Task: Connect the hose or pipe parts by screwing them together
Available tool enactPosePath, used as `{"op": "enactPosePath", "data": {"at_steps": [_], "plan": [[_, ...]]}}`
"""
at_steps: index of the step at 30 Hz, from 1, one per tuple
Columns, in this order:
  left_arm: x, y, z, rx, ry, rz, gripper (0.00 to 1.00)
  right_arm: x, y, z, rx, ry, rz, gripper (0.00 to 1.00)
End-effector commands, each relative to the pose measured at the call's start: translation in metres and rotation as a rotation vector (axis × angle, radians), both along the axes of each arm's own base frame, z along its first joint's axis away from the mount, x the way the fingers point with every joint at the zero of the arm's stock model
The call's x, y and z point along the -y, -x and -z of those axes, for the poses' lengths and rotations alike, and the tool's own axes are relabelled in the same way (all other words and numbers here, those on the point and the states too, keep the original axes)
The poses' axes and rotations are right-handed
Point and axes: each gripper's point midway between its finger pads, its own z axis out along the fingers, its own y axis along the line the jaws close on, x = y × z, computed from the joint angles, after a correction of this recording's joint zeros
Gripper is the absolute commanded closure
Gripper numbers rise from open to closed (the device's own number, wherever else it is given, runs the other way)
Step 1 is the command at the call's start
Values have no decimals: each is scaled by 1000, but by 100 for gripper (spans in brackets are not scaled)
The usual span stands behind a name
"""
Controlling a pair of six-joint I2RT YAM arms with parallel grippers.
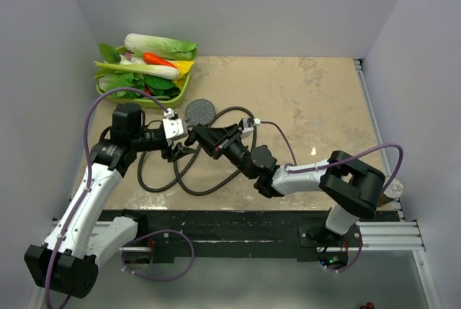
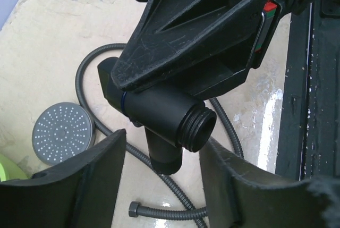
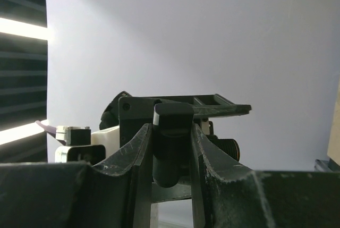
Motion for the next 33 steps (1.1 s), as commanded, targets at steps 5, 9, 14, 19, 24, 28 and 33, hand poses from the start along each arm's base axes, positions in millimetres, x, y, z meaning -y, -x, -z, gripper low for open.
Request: {"op": "enactPosePath", "data": {"at_steps": [5,9,14,19,24,28,33], "plan": [[3,-10,-30,106,32,0,83,55,35,-122,217,-518,-16,100],[0,-12,-32,123,16,-14,100,59,37,-113,207,-468,-2,100],[-11,-24,-32,163,-36,-90,100,53,29,-88,193,-167,-38,71],[-42,-43,-19,338,-222,-193,100,46,15,-58,198,303,-85,50],[-64,-48,-19,481,-360,-230,100,31,12,-60,226,480,-154,47],[-70,-42,-26,565,-397,-231,100,20,8,-44,214,538,-190,47],[-64,-29,-30,553,-384,-172,100,8,4,-27,202,611,-228,48]]}}
